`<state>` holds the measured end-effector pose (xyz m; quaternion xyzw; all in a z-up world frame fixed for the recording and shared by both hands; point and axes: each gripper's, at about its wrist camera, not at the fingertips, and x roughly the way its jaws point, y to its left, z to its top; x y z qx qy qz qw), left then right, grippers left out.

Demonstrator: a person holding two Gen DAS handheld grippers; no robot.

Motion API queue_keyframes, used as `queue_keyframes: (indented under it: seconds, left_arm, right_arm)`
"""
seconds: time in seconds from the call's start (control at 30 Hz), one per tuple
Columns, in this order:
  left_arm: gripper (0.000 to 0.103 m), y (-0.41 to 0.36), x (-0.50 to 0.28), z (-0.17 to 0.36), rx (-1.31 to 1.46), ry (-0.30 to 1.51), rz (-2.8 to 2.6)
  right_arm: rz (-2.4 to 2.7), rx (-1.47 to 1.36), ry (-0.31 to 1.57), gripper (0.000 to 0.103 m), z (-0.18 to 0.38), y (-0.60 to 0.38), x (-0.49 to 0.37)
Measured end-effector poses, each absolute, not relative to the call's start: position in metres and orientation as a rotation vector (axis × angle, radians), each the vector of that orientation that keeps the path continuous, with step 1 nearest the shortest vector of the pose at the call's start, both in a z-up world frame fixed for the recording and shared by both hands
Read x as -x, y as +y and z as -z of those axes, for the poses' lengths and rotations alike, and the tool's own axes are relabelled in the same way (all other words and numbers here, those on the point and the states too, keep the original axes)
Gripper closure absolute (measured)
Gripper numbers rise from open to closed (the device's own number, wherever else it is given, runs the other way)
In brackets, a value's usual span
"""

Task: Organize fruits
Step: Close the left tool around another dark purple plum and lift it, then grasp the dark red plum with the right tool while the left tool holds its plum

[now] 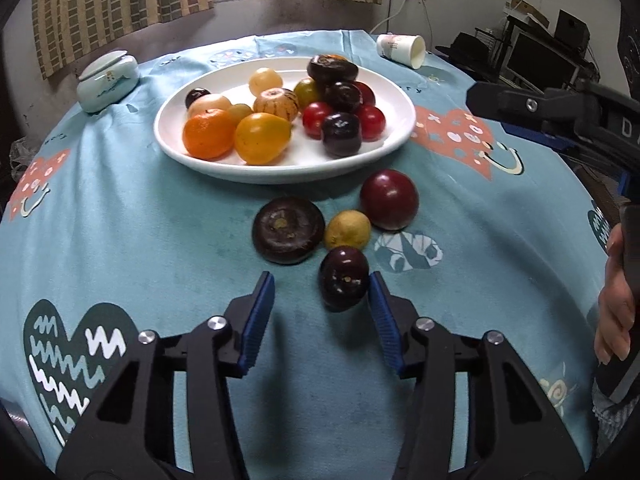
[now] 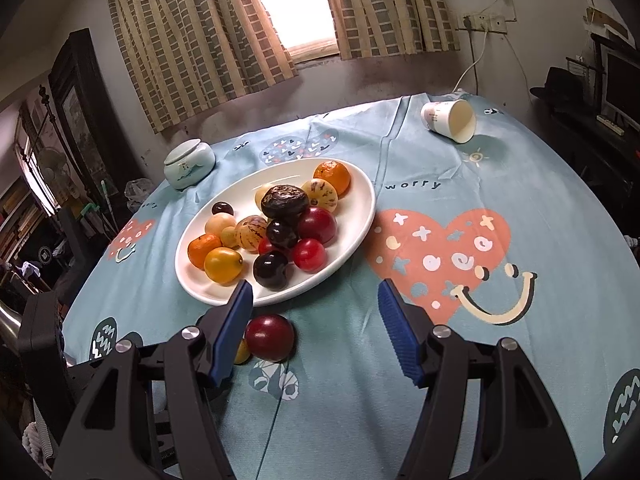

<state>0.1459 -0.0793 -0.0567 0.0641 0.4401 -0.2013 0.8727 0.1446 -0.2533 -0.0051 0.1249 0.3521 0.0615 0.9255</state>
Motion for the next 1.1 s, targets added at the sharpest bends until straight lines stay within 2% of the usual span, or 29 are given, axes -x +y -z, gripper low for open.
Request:
queue_keyframes:
  seconds: [0.07, 0.13, 0.3, 0.6, 1.0, 1.1]
  left_arm:
    - [0.057, -0.082, -0.146, 0.06, -0.14, 0.926, 0.429]
    - [0.065, -0.083, -0.147, 0.062, -0.126, 0.939, 0.451]
    - [0.074, -0.086, -0.146, 0.063, -0.121, 0.934, 0.472]
    - [0.075, -0.085, -0.149, 0.061, -0.162, 0.912, 0.393]
    - [0.075, -0.051, -0.157, 0.044, -0.075, 0.889, 0.283]
    - [0.075, -0.048, -0.157, 0.042, -0.069, 0.882, 0.27]
  right_arm:
    - [-0.127, -0.255, 0.723, 0.037, 0.005, -0.254, -0.145]
    - [-0.128, -0.254, 0.723, 0.037, 0.005, -0.254, -0.145]
    - [-0.128, -0.246, 0.735, 0.037, 0.008, -0.254, -0.147]
    - [-0.177, -0.195, 0.817, 0.038, 0.027, -0.234, -0.155]
    - [-0.22, -0.09, 0.878, 0.038, 0.053, -0.2, -0.166]
    - [-0.233, -0.087, 0.896, 0.046, 0.057, -0.197, -0.169]
